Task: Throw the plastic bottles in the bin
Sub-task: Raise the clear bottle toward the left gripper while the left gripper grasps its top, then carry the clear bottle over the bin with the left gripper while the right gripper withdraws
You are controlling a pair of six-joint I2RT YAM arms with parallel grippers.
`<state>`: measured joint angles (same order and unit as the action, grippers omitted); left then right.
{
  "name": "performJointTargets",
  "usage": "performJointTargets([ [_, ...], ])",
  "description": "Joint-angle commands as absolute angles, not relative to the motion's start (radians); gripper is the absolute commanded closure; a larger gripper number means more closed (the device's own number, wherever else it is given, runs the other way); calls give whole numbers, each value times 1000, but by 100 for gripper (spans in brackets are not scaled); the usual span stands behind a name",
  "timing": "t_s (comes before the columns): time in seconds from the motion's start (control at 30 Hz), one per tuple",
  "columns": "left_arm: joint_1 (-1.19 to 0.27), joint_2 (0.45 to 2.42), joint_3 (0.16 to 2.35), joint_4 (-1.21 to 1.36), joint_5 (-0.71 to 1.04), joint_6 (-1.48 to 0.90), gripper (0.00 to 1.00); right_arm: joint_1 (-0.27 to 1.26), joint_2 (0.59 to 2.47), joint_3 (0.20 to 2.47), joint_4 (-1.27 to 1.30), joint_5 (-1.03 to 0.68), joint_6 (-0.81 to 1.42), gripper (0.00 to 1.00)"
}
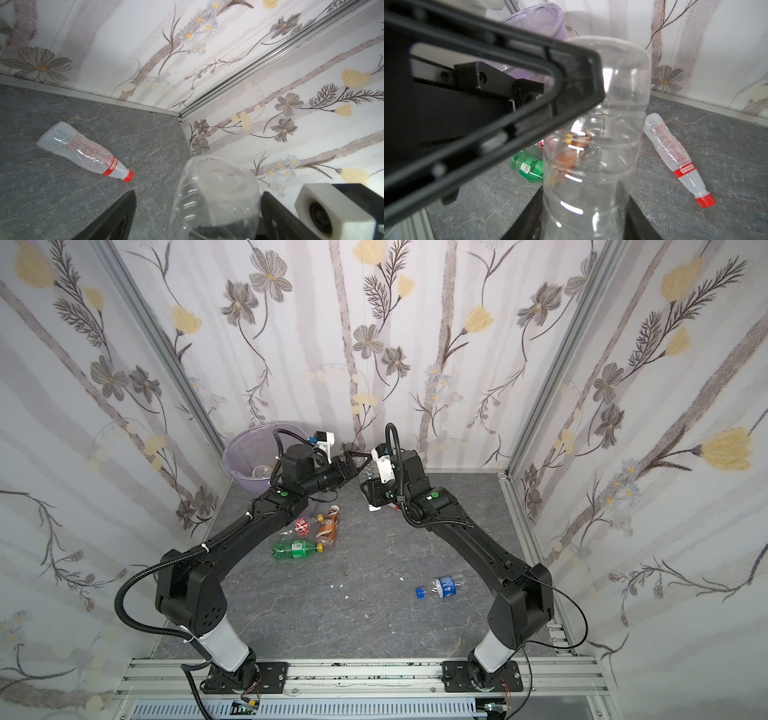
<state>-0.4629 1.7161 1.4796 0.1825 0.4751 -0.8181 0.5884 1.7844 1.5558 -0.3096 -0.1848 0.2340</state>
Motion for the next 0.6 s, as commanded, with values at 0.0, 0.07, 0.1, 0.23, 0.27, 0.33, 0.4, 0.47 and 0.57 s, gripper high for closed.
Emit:
performJointTargets([
  [0.0,-463,1728,1495,199,481,-814,9,595,1797,1563,-270,-209,223,51],
  [0.07,-463,1738,1503,201,486,-816,14,598,1801,1563,-270,-209,223,51],
  [0.1,-463,1739,1505,201,485,-817,16,599,1804,1564,-268,-209,222,51],
  [0.23,-464,1741,1508,202,472,-816,25,602,1809,1562,-266,-215,223,50],
  [0.27,-464,1742,1508,203,471,-816,29,603,1812,1562,-266,-217,222,51],
  [0.33,-465,1744,1509,205,469,-818,38,601,1815,1562,-265,-217,221,50],
  [0.4,-467,1742,1510,205,459,-815,42,602,1815,1562,-264,-216,219,50],
  [0.47,-469,1741,1511,207,451,-813,46,602,1816,1562,-262,-215,218,49],
  [0.57,-469,1743,1516,209,449,-813,50,601,1812,1562,-262,-215,218,46],
])
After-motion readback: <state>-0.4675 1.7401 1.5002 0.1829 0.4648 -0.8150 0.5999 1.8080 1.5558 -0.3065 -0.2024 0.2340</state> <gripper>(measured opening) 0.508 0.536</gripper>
